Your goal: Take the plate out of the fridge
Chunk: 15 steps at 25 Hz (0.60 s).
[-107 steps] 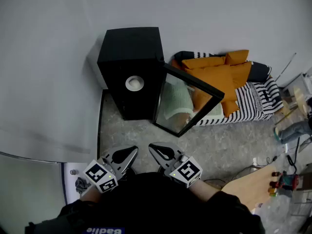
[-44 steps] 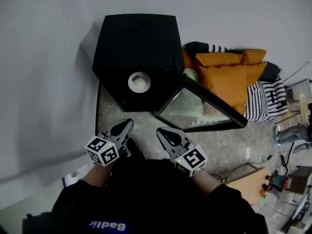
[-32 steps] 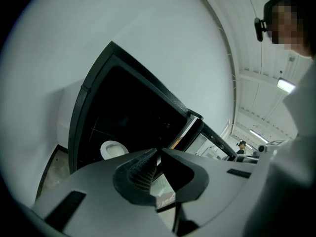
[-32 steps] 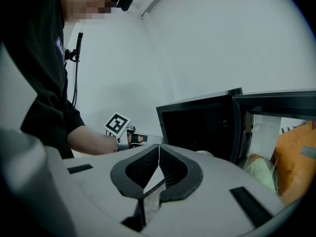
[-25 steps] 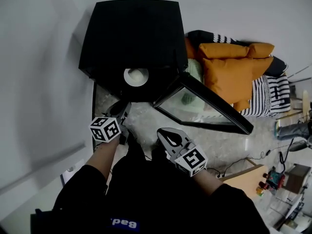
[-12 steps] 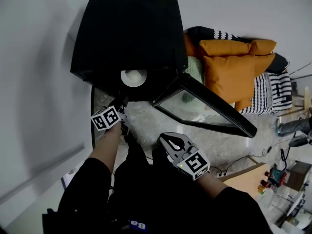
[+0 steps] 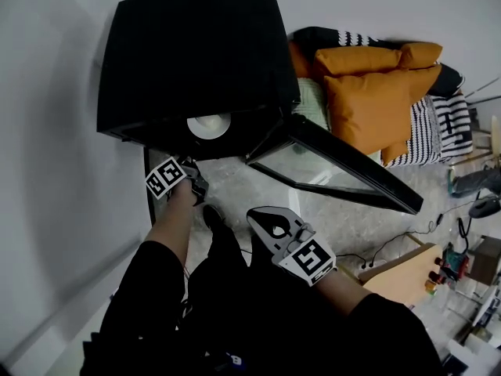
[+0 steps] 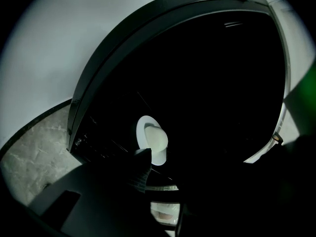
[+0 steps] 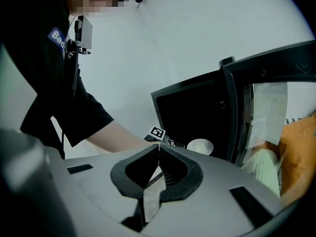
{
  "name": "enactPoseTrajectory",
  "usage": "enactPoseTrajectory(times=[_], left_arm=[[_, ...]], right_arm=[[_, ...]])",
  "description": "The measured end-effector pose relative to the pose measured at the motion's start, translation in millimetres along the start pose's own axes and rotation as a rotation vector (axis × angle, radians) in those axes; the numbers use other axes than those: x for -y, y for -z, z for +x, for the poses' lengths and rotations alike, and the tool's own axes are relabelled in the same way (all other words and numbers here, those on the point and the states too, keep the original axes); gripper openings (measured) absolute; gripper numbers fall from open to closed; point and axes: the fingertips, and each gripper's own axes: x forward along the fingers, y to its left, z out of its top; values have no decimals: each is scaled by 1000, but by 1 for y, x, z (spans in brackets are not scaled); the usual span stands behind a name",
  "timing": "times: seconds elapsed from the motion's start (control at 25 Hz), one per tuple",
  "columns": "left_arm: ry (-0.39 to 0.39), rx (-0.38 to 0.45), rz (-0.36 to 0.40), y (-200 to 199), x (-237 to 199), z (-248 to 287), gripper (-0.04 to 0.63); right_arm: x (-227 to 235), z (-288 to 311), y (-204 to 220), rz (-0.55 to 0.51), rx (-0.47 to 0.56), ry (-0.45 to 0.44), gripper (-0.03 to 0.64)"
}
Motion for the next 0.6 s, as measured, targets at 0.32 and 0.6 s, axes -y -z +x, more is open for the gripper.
enactPoseTrajectory(times=[0.32,0.6], left_arm=[[-17,19,-63,-11,-14,18,81],[-21,4,-174,-12,-25,30,121]], right_arm=[[2,14,6,-22,10,-14,9],[5,31,-13,-13,55,-30,9]])
